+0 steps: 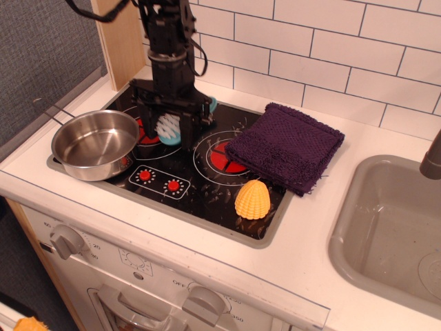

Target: Move the brush to the front right beside the pot

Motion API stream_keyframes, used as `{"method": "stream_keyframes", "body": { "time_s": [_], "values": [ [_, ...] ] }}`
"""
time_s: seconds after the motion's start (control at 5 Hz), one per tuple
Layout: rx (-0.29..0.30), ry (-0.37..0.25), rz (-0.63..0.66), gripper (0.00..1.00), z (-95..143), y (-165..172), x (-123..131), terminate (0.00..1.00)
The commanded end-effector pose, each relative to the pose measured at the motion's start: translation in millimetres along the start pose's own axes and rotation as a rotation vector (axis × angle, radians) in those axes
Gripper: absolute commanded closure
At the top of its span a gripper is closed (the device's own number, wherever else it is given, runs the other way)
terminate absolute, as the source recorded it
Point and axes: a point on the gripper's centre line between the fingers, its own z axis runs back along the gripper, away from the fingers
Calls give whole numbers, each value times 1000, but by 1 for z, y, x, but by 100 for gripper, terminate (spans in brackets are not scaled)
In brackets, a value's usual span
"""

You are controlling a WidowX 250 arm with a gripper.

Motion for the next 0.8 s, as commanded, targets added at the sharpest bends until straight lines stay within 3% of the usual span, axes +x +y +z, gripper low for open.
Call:
{"method": "stream_keyframes", "body": {
  "time_s": [0.0, 0.2, 0.4, 0.6],
  "values": [
    [21, -106, -10, 100, 52, -14, -40, 0],
    [32, -54, 4, 100, 35, -12, -66, 0],
    [-21, 0, 25, 100, 13, -8, -88, 0],
    [-10, 46, 21, 100, -6, -6, -99, 0]
  ]
}}
